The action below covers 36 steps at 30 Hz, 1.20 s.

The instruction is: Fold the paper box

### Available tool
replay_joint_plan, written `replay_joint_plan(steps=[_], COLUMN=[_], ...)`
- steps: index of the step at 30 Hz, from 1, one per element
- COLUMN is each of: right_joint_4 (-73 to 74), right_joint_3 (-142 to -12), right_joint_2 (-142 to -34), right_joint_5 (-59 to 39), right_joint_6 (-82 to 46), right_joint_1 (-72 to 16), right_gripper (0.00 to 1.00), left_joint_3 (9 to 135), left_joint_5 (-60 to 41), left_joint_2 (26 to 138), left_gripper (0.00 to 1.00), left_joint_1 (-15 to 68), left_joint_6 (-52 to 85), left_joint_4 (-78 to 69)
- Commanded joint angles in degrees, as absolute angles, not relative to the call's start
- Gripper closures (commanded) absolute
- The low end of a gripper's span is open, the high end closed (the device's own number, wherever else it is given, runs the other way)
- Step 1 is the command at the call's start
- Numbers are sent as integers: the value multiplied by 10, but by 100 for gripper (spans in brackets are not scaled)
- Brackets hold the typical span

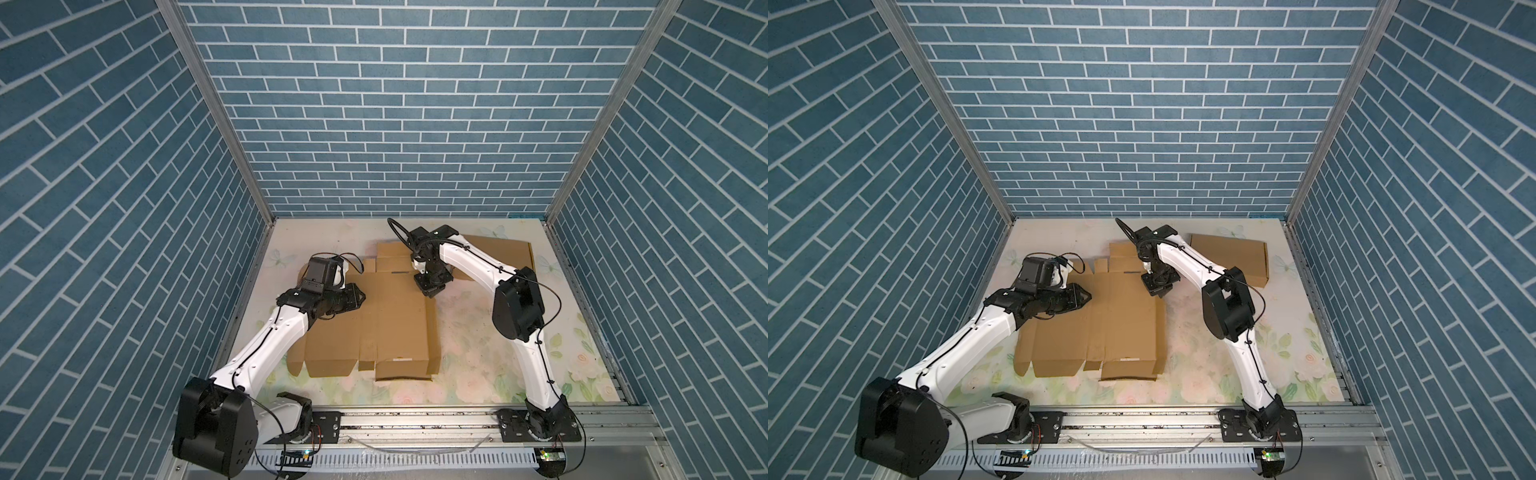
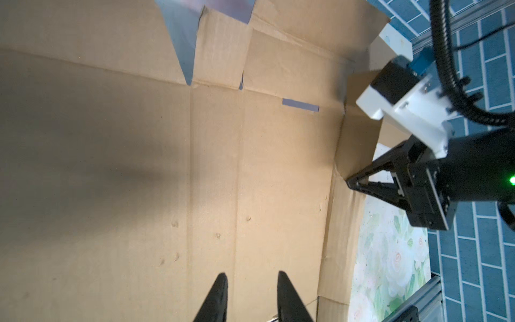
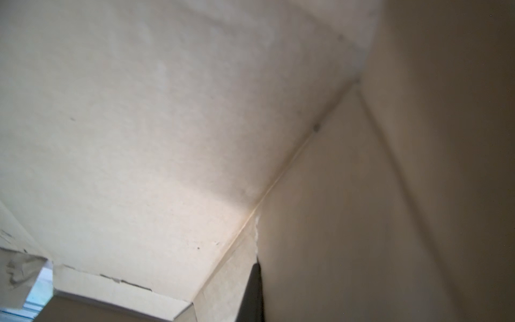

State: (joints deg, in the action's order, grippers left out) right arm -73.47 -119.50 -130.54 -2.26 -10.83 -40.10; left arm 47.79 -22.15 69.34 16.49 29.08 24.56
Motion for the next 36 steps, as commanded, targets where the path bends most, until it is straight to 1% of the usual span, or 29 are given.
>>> replay_joint_plan(steps=[1,4,7,9,10,11,12,14,16,18,21,23,28,31,34,36], right_joint_4=[-752,-688,-593,-519,-478,-431,-382,-306,-252,-214,-167,-147,-127,-126,-111,-90], right_joint_3=[-1235,-1163,-1033,-927,-868,-816,-754,-668,-610,-577,-546,-544,-566,-586,-591,-591], right_joint_2=[-1314,-1262,-1154,-1072,-1029,-992,-955,-908,-884,-875,-892,-918,-977,-1017,-1040,-1049], right_joint_5=[-7,-25,-33,-3,14,8,-3,-44,-102,-126,-169,-197,-218,-239,-247,-261], right_joint_6=[-90,-125,-184,-244,-278,-304,-334,-374,-410,-436,-472,-485,-457,-447,-445,-449], right_joint_1=[-390,-382,-374,-373,-374,-374,-373,-366,-349,-347,-347,-348,-347,-347,-347,-350], right_gripper=[74,59,49,42,29,9,1,2,8,16,26,28,26,26,30,37], left_joint_3=[450,421,391,374,370,367,363,356,350,343,329,316,296,284,272,265], left_joint_5=[-220,-199,-182,-174,-169,-164,-160,-151,-141,-132,-112,-102,-99,-103,-105,-107], left_joint_2=[698,706,722,738,746,752,759,768,771,770,761,753,755,760,762,762], left_gripper=[69,70,73,74,74,74,75,75,76,76,76,76,76,76,77,77], left_joint_1=[172,182,185,189,191,193,196,199,204,206,206,206,206,206,206,206], left_joint_6=[307,316,336,348,351,354,357,363,364,364,364,366,373,381,387,390], left_joint_4=[202,168,124,101,93,88,81,73,71,74,84,82,70,58,48,44])
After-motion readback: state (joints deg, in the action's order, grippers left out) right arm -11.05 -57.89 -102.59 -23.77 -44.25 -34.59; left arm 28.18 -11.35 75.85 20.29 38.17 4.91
